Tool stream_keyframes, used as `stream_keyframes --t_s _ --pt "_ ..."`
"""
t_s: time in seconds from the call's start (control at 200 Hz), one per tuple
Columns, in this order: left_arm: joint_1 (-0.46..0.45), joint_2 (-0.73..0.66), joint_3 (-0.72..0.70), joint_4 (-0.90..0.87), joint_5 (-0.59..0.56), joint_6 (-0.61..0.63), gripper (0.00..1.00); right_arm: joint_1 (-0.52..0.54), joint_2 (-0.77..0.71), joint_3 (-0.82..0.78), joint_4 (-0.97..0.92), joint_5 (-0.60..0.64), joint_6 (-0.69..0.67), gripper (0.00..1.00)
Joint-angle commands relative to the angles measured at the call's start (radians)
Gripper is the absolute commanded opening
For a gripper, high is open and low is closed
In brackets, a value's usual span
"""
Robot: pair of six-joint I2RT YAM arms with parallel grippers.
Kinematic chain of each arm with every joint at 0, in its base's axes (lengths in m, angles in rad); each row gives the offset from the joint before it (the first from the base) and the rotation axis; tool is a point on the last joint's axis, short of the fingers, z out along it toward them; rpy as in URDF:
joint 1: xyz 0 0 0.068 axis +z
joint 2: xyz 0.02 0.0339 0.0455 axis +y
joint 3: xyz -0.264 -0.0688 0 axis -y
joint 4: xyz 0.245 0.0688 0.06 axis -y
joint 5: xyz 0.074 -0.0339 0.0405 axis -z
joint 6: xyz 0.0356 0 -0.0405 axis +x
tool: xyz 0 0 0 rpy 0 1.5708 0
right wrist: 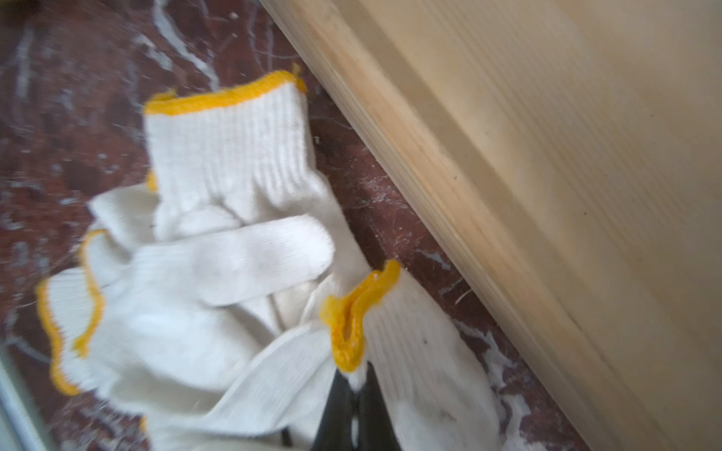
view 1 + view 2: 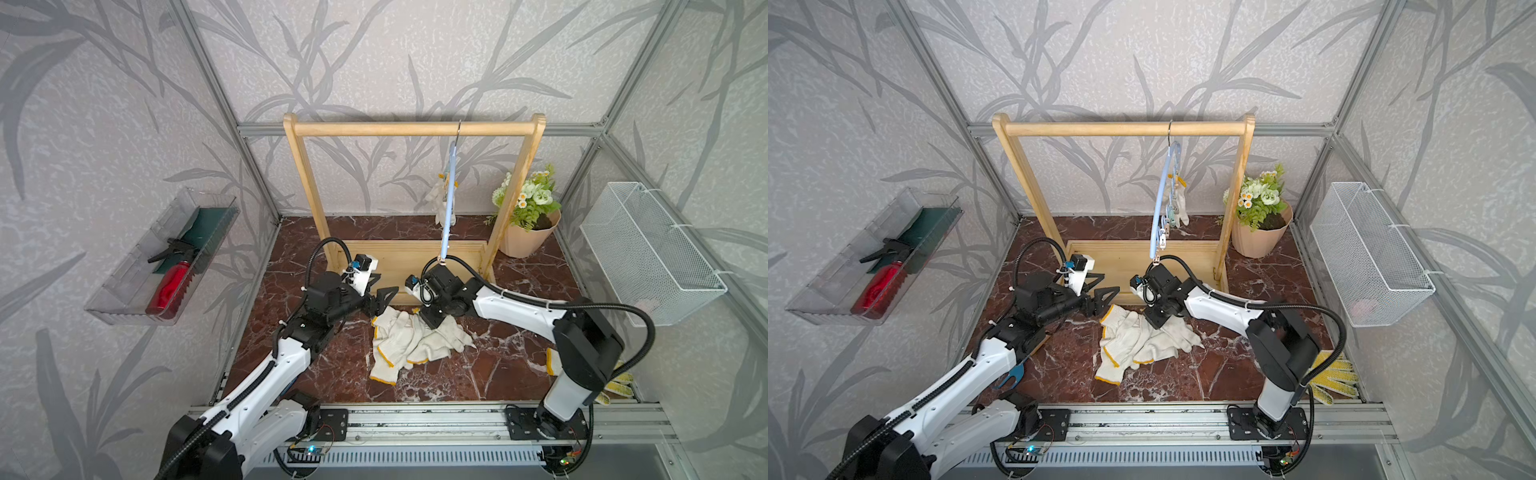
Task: Clip the gloves onto a hanger to dry
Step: Pick up the glove from the center of the board.
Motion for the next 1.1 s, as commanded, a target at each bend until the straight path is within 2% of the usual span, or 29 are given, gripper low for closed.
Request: stream_keyframes --t_s 0.0,0.095,0.245,0.455,0.73,0.935,1.03,1.095 --pt "0.004 -0.014 -0.008 0.045 0.127 0.022 0.72 -0.001 -0.158 -0.037 -0.040 -0.170 0.035 0.00" --pt "0.004 -0.010 -0.016 0.091 0.202 0.009 0.72 -0.001 -0.273 -0.069 -0.054 -0.278 0.040 0.00" --pt "0.003 -0.004 -0.023 0.185 0.404 -0.022 0.72 -0.001 -0.455 -0.121 -0.009 -0.427 0.065 0.00" --pt "-0.013 -0.028 -0.034 0.274 0.534 -0.078 0.72 -0.004 -0.516 -0.063 -0.058 -0.447 0.053 0.00" --pt "-0.066 -0.056 -0.045 0.272 0.560 -0.068 0.70 -0.014 -0.494 -0.018 -0.019 -0.428 0.058 0.00" --pt "-0.084 -0.026 -0.037 0.258 0.559 -0.047 0.70 -0.042 -0.516 -0.016 0.063 -0.492 0.103 0.00" --pt "-0.091 -0.005 -0.024 0.258 0.556 -0.034 0.67 -0.047 -0.519 -0.010 0.074 -0.509 0.107 0.00" --pt "-0.095 0.006 -0.016 0.256 0.539 -0.028 0.61 -0.052 -0.522 -0.013 0.089 -0.523 0.116 0.00"
